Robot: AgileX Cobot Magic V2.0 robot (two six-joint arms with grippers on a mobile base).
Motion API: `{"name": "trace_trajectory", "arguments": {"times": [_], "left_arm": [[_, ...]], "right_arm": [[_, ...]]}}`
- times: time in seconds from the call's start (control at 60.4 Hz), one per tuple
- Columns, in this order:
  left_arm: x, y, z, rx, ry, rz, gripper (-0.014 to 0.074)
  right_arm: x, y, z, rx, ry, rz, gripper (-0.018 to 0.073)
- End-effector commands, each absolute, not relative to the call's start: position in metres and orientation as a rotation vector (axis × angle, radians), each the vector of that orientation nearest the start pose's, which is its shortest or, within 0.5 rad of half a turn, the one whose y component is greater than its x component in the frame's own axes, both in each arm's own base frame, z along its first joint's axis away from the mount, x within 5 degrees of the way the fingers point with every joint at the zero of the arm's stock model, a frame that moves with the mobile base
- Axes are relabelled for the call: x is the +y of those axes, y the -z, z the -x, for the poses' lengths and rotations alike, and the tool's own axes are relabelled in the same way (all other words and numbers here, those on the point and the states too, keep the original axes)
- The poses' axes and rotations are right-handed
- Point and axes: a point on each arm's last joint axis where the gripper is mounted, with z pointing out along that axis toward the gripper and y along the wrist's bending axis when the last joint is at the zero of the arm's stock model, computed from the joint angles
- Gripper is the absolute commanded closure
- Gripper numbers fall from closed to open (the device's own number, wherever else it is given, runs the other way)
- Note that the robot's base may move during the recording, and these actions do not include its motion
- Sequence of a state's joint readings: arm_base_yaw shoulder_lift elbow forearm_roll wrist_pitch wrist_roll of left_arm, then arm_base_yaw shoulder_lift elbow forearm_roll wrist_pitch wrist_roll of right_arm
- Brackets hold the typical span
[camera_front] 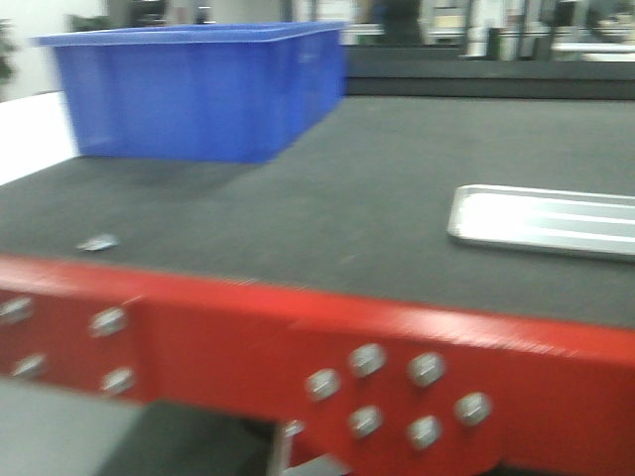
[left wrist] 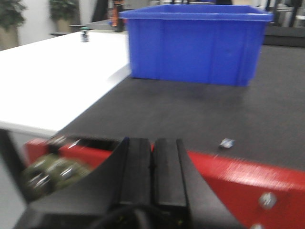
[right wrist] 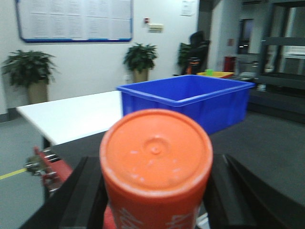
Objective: Grab orange capacitor from left shelf to right conveyor
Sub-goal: 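Drive the base to the conveyor with the silver tray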
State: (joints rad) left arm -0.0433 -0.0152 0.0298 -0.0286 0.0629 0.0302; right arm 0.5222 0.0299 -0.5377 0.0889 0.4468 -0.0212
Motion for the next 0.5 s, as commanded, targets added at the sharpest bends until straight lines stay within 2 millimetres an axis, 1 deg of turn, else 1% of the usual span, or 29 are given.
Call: {"name": "trace_trajectory", "arguments": {"times": [0.0, 0.48], "left_arm": [[-0.0027, -0.1974, -0.0566, 1.491, 0.046, -0.028, 0.0722], [-0.0027, -0.1974, -0.0566, 1.491, 0.046, -0.028, 0.0722]], "right_arm": [[0.0030, -0.3586, 0.0004, 1.290, -0.510, 0.334, 0.0510], [0.0030, -0.3586, 0.0004, 1.290, -0.510, 0.334, 0.0510]]}}
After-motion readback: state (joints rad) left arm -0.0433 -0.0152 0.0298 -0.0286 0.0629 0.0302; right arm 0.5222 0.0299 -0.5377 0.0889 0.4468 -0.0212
